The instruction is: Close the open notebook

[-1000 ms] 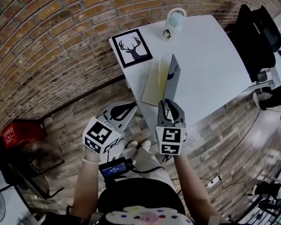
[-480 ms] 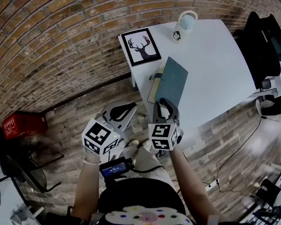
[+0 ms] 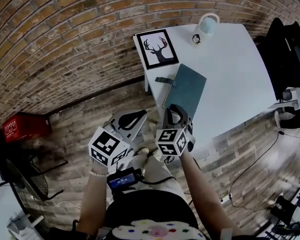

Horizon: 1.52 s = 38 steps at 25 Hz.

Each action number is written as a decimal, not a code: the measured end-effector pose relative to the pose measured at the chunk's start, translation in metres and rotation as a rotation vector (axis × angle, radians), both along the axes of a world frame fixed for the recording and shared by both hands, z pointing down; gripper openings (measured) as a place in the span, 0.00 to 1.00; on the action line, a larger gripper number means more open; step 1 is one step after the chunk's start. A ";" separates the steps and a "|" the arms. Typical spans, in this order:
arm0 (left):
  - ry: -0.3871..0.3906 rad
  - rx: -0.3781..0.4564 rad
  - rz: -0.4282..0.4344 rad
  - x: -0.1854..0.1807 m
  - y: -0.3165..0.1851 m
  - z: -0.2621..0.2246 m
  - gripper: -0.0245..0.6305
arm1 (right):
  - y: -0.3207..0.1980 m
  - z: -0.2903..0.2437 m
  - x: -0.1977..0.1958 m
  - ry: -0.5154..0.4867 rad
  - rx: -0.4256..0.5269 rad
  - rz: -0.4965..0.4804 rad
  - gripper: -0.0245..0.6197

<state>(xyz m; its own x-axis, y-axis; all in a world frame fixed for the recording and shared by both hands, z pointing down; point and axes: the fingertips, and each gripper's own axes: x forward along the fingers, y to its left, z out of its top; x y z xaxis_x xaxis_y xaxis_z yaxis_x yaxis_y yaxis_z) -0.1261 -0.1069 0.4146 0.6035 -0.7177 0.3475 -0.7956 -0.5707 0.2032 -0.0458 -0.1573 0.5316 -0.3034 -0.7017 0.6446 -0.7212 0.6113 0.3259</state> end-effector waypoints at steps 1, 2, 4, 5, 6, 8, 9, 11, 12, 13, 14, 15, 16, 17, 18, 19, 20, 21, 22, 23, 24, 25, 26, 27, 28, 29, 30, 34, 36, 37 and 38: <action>0.001 -0.001 -0.003 -0.001 0.001 0.000 0.07 | 0.000 0.003 -0.001 0.005 -0.004 -0.003 0.23; 0.003 -0.001 -0.007 -0.002 0.001 0.000 0.07 | 0.001 0.006 -0.001 0.013 -0.008 -0.008 0.24; 0.010 0.000 -0.017 -0.004 0.001 -0.001 0.07 | 0.001 0.011 -0.003 0.024 -0.024 -0.021 0.24; 0.012 0.001 -0.020 -0.004 0.001 -0.002 0.07 | 0.002 0.013 -0.003 0.021 -0.037 -0.027 0.25; 0.014 0.002 -0.023 -0.005 0.002 -0.003 0.07 | 0.002 0.015 -0.004 0.013 -0.052 -0.033 0.25; 0.016 0.004 -0.027 -0.006 0.002 -0.004 0.07 | 0.002 0.017 -0.005 -0.011 -0.084 -0.039 0.27; 0.017 0.005 -0.029 -0.006 0.002 -0.004 0.07 | 0.002 0.018 -0.005 -0.021 -0.096 -0.041 0.27; 0.019 0.008 -0.031 -0.007 0.003 -0.005 0.07 | 0.003 0.018 -0.005 -0.044 -0.116 -0.041 0.27; 0.020 0.010 -0.031 -0.007 0.003 -0.006 0.07 | 0.003 0.017 -0.006 -0.061 -0.128 -0.040 0.28; 0.022 0.011 -0.030 -0.006 0.003 -0.007 0.07 | 0.003 0.017 -0.007 -0.085 -0.144 -0.038 0.29; 0.027 0.013 -0.030 -0.006 0.003 -0.008 0.07 | 0.004 0.017 -0.008 -0.117 -0.163 -0.038 0.30; 0.034 0.015 -0.031 -0.005 0.003 -0.009 0.07 | 0.005 0.017 -0.009 -0.155 -0.182 -0.040 0.33; 0.042 0.019 -0.032 -0.005 0.003 -0.011 0.07 | 0.006 0.015 -0.011 -0.193 -0.196 -0.048 0.37; 0.050 0.022 -0.033 -0.004 0.002 -0.013 0.07 | 0.007 0.013 -0.013 -0.224 -0.208 -0.056 0.38; 0.056 0.026 -0.034 -0.003 0.002 -0.015 0.07 | 0.008 0.011 -0.014 -0.248 -0.220 -0.060 0.40; 0.060 0.029 -0.034 -0.002 0.001 -0.016 0.07 | 0.010 0.008 -0.015 -0.269 -0.229 -0.059 0.40; 0.063 0.033 -0.032 0.000 0.001 -0.017 0.07 | 0.011 0.004 -0.015 -0.292 -0.231 -0.056 0.40; 0.064 0.036 -0.031 0.001 0.000 -0.019 0.07 | 0.011 -0.001 -0.014 -0.319 -0.224 -0.050 0.40; 0.063 0.041 -0.028 0.003 0.000 -0.021 0.07 | 0.010 -0.007 -0.013 -0.346 -0.209 -0.041 0.40; 0.062 0.046 -0.024 0.004 -0.001 -0.023 0.07 | 0.009 -0.014 -0.011 -0.373 -0.187 -0.026 0.40; 0.061 0.051 -0.020 0.006 -0.002 -0.025 0.07 | 0.008 -0.021 -0.007 -0.395 -0.159 -0.004 0.38; 0.059 0.056 -0.017 0.009 -0.002 -0.027 0.07 | 0.006 -0.029 -0.001 -0.411 -0.128 0.024 0.30; 0.058 0.062 -0.013 0.011 -0.002 -0.029 0.07 | 0.004 -0.036 0.006 -0.421 -0.098 0.052 0.21; 0.056 0.068 -0.008 0.014 -0.002 -0.032 0.07 | 0.003 -0.042 0.013 -0.428 -0.074 0.075 0.15; 0.051 0.075 -0.002 0.017 -0.002 -0.034 0.07 | 0.002 -0.048 0.021 -0.440 -0.057 0.093 0.12; 0.045 0.082 0.006 0.021 -0.002 -0.036 0.07 | 0.003 -0.054 0.027 -0.461 -0.046 0.108 0.11; 0.038 0.089 0.015 0.026 -0.002 -0.039 0.07 | 0.003 -0.061 0.034 -0.488 -0.037 0.123 0.11; 0.013 0.113 0.038 0.043 -0.002 -0.048 0.07 | 0.008 -0.092 0.063 -0.578 0.017 0.192 0.11; 0.008 0.123 0.043 0.049 -0.003 -0.055 0.07 | 0.011 -0.106 0.078 -0.607 0.049 0.226 0.11; 0.006 0.131 0.045 0.052 -0.003 -0.059 0.07 | 0.013 -0.114 0.084 -0.616 0.067 0.237 0.11; 0.004 0.142 0.049 0.054 -0.003 -0.063 0.07 | 0.014 -0.122 0.090 -0.621 0.087 0.244 0.11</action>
